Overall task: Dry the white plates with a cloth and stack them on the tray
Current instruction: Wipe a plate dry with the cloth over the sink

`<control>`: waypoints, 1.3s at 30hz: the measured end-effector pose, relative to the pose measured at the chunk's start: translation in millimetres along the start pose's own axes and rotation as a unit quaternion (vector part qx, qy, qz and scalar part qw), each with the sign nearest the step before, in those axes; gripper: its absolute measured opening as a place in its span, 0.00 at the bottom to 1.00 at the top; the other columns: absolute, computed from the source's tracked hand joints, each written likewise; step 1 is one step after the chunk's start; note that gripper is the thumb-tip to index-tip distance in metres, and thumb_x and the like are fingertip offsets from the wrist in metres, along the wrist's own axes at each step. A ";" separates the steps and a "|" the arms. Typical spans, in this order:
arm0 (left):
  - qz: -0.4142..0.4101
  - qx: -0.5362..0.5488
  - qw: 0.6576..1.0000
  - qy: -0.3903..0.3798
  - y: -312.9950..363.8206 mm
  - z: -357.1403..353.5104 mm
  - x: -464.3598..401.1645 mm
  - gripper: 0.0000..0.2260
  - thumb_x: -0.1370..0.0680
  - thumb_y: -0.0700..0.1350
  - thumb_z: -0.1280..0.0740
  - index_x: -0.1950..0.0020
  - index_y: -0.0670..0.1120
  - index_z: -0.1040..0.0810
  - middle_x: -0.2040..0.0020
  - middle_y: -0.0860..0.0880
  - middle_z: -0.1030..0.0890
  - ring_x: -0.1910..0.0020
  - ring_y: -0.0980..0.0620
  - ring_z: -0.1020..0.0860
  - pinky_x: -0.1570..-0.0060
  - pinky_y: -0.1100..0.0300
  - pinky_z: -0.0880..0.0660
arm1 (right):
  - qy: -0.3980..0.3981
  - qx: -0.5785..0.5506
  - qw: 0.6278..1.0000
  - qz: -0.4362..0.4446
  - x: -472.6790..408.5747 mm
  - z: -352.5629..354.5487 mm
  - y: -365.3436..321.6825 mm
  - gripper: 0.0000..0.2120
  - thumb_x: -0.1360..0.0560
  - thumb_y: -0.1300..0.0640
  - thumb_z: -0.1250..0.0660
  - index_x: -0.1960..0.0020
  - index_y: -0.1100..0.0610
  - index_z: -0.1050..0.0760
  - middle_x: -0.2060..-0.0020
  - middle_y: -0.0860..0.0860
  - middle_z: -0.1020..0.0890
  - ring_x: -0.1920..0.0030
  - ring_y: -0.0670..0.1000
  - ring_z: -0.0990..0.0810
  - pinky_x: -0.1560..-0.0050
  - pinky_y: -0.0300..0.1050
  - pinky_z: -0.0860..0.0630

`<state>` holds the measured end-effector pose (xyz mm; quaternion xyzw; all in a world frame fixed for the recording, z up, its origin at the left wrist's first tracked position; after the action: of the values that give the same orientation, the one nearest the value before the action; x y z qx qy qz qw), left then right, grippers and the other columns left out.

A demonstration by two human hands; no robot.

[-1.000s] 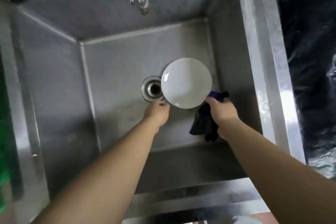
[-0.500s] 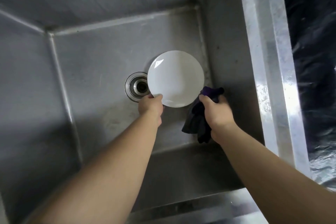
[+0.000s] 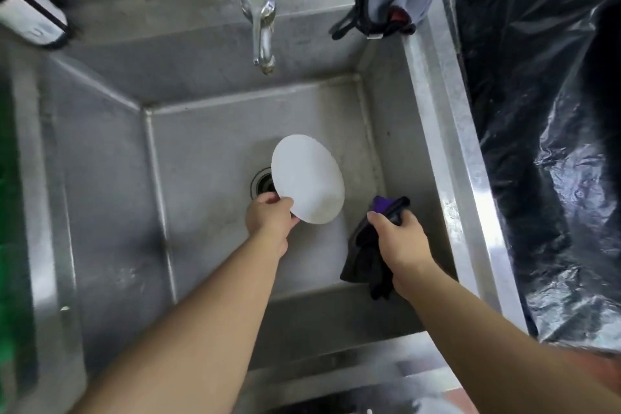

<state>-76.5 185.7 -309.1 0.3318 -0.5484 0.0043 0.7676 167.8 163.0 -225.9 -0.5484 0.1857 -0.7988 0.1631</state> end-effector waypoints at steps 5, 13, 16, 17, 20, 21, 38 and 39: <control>-0.019 0.006 1.000 -0.011 24.3 60.6 41.4 0.13 0.23 0.30 0.32 0.41 0.42 0.21 0.44 0.44 0.17 0.47 0.43 0.15 0.51 0.51 0.16 | -0.026 -0.005 1.000 -0.002 50.4 -1.1 -15.7 0.18 0.21 0.46 0.28 0.35 0.52 0.26 0.47 0.53 0.17 0.48 0.58 0.16 0.40 0.61 0.18; -0.006 0.088 0.994 -0.061 54.3 146.9 126.6 0.14 0.21 0.30 0.34 0.38 0.41 0.20 0.44 0.42 0.14 0.47 0.40 0.14 0.48 0.47 0.16 | -0.098 -0.159 0.982 -0.018 145.3 1.0 -54.0 0.17 0.20 0.49 0.28 0.36 0.58 0.21 0.47 0.58 0.13 0.47 0.59 0.14 0.50 0.53 0.19; -0.039 0.081 0.992 -0.092 71.5 167.9 156.8 0.15 0.21 0.30 0.34 0.36 0.40 0.20 0.43 0.41 0.14 0.47 0.40 0.14 0.56 0.51 0.16 | -0.162 -0.220 0.962 -0.029 178.8 1.0 -70.7 0.21 0.20 0.48 0.30 0.35 0.62 0.19 0.44 0.61 0.13 0.42 0.61 0.14 0.35 0.58 0.22; -0.049 0.081 0.990 -0.101 77.7 173.2 167.3 0.14 0.20 0.30 0.35 0.36 0.40 0.20 0.43 0.41 0.14 0.47 0.39 0.14 0.58 0.53 0.16 | -0.180 -0.229 0.956 -0.028 188.6 1.5 -76.3 0.22 0.20 0.47 0.30 0.34 0.63 0.20 0.43 0.61 0.14 0.41 0.62 0.15 0.33 0.59 0.23; -0.064 0.089 0.987 -0.119 89.9 184.7 199.3 0.13 0.19 0.30 0.36 0.38 0.42 0.22 0.43 0.41 0.15 0.45 0.38 0.15 0.61 0.55 0.16 | -0.232 -0.248 0.940 -0.026 219.4 2.5 -91.8 0.22 0.19 0.48 0.32 0.33 0.64 0.21 0.41 0.63 0.15 0.40 0.62 0.15 0.37 0.59 0.21; -0.066 0.092 0.986 -0.124 92.0 187.2 209.3 0.12 0.19 0.30 0.36 0.38 0.42 0.22 0.42 0.41 0.15 0.44 0.38 0.15 0.61 0.54 0.16 | -0.244 -0.253 0.936 -0.021 228.0 3.8 -96.1 0.22 0.18 0.49 0.33 0.33 0.64 0.21 0.41 0.63 0.15 0.41 0.62 0.15 0.40 0.59 0.21; -0.197 0.182 0.952 -0.144 128.2 177.0 355.4 0.18 0.19 0.30 0.36 0.32 0.44 0.23 0.41 0.41 0.16 0.46 0.42 0.17 0.51 0.46 0.15 | -0.252 -0.098 0.924 0.271 303.5 63.3 -210.8 0.07 0.19 0.47 0.31 0.44 0.44 0.16 0.45 0.54 0.13 0.44 0.59 0.14 0.37 0.61 0.20; -0.207 0.185 0.950 -0.145 131.7 176.1 360.6 0.19 0.20 0.30 0.36 0.31 0.44 0.24 0.40 0.41 0.16 0.47 0.42 0.16 0.51 0.45 0.15 | -0.221 -0.042 0.910 0.348 312.9 67.4 -223.6 0.05 0.18 0.48 0.32 0.46 0.41 0.17 0.47 0.50 0.14 0.46 0.55 0.14 0.40 0.57 0.19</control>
<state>-129.4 69.1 93.4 0.5714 -0.5629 -0.1016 0.5885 110.2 206.1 157.8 -0.6180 0.3575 -0.5410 0.4445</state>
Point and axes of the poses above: each hand's wrist, its own x-axis away from the middle knuckle, its own z-axis out of the back of the hand, y = z × x, the point moved 7 cm from there along -x, towards the middle knuckle
